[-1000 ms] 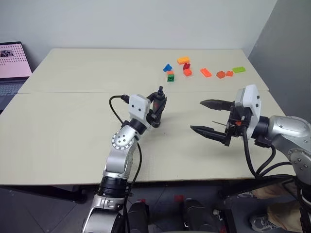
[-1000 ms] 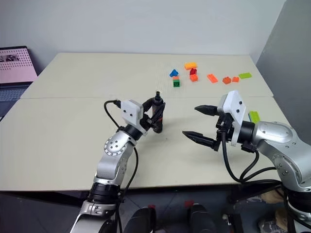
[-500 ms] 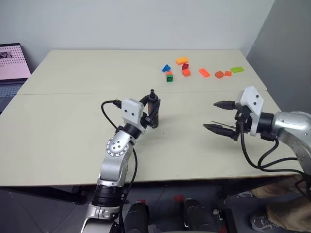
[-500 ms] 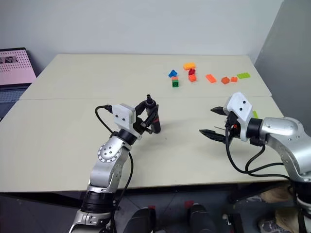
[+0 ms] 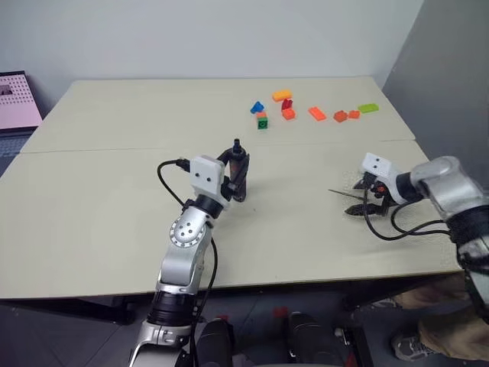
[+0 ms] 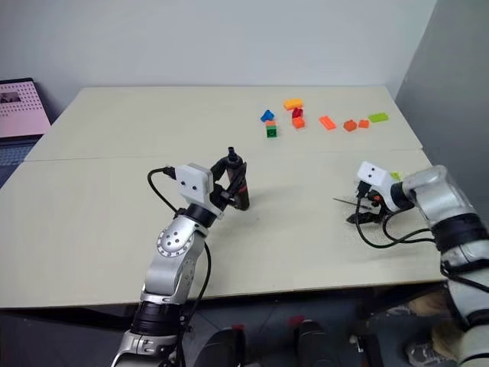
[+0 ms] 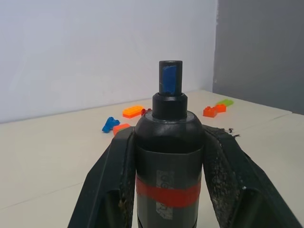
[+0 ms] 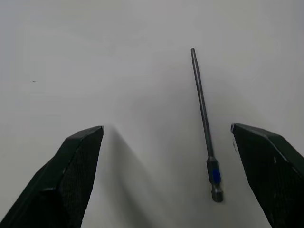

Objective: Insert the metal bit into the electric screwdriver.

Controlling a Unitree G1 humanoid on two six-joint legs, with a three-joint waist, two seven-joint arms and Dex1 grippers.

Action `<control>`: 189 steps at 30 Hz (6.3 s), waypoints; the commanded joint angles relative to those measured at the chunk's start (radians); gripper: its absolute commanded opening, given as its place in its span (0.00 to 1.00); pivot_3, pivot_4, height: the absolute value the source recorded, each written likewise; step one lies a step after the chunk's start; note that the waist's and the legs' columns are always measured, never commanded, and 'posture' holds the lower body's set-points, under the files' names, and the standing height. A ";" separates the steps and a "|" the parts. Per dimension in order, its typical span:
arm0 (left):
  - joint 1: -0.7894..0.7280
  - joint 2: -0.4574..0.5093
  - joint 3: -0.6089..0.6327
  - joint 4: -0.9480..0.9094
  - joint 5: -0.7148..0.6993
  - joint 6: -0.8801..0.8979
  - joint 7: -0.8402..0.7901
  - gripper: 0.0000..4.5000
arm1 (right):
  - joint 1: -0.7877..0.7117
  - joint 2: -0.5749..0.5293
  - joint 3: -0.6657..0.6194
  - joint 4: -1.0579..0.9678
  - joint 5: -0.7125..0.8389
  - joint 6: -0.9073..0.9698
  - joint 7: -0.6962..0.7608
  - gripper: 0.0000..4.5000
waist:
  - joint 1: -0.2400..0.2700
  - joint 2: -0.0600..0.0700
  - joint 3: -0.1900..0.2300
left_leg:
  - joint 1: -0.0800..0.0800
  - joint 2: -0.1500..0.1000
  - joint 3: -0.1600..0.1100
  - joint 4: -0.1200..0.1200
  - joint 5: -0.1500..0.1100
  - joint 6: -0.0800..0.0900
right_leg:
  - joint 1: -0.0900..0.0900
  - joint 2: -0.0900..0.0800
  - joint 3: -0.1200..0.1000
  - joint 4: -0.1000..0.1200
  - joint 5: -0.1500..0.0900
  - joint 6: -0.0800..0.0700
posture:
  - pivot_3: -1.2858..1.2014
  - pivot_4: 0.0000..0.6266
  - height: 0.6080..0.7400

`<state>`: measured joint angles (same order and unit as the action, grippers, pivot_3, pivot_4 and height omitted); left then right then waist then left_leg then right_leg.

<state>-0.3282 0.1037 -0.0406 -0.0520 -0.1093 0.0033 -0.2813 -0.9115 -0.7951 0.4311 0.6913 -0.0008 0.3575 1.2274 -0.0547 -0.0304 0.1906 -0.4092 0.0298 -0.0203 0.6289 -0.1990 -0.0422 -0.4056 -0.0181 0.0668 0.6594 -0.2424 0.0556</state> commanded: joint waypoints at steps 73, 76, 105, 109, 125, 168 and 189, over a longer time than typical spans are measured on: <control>-0.067 -0.058 -0.093 -0.059 0.027 0.057 0.021 0.36 | -0.015 0.419 -0.470 -0.688 0.503 0.204 -0.261 0.00 | 0.015 0.001 0.000 | -0.008 0.000 -0.003 -0.001 0.000 0.000 | -0.005 0.000 -0.003 -0.001 0.001 0.002 | 0.52 0.24 1.00; -0.062 -0.035 -0.086 -0.112 0.006 0.076 -0.011 0.36 | -0.051 0.395 -0.470 -0.658 0.512 0.204 -0.229 0.00 | 0.016 0.002 0.000 | -0.008 0.000 -0.003 -0.001 0.000 0.000 | -0.005 0.000 -0.003 -0.002 0.001 0.002 | 0.52 0.24 1.00; 0.015 -0.002 -0.079 -0.103 -0.010 0.068 -0.069 0.36 | -0.158 0.363 -0.410 -0.527 0.532 0.298 -0.129 0.00 | 0.018 0.002 0.000 | -0.008 0.000 -0.003 -0.001 0.000 0.000 | -0.006 0.000 -0.003 -0.002 0.001 0.001 | 0.52 0.24 1.00; 0.018 -0.005 -0.081 -0.104 -0.006 0.066 -0.066 0.36 | -0.159 0.366 -0.403 -0.528 0.525 0.297 -0.125 0.00 | 0.018 0.002 0.000 | -0.008 0.000 -0.003 -0.001 0.000 0.000 | -0.006 0.000 -0.003 -0.002 0.001 0.001 | 0.52 0.24 1.00; 0.020 -0.002 -0.084 -0.104 -0.006 0.064 -0.059 0.36 | -0.146 0.381 -0.381 -0.520 0.490 0.251 -0.136 0.00 | 0.018 0.002 0.000 | -0.008 0.000 -0.003 -0.001 0.000 0.000 | -0.006 0.000 -0.003 -0.002 0.001 0.001 | 0.52 0.24 1.00; 0.019 -0.017 -0.088 -0.097 0.003 0.065 -0.048 0.36 | -0.142 0.370 -0.234 -0.439 0.330 0.164 -0.047 0.00 | 0.019 0.002 0.000 | -0.008 0.000 -0.003 -0.001 0.000 0.000 | -0.005 0.000 -0.003 -0.002 -0.002 -0.003 | 0.52 0.24 1.00; 0.013 -0.015 -0.087 -0.088 0.004 0.062 -0.050 0.36 | -0.141 0.391 -0.288 -0.472 0.362 0.242 -0.106 0.46 | 0.021 0.002 0.000 | -0.008 0.000 -0.003 -0.001 0.000 0.000 | -0.005 0.000 -0.003 -0.002 -0.001 -0.002 | 0.52 0.24 1.00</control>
<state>-0.3094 0.0924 -0.1208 -0.1377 -0.1100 0.0725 -0.3355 -1.0300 -0.4082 0.1834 0.2435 0.3357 0.5886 1.1393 -0.0336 -0.0287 0.1904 -0.4172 0.0300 -0.0233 0.6272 -0.1991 -0.0423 -0.4112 -0.0183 0.0633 0.6571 -0.2425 0.0554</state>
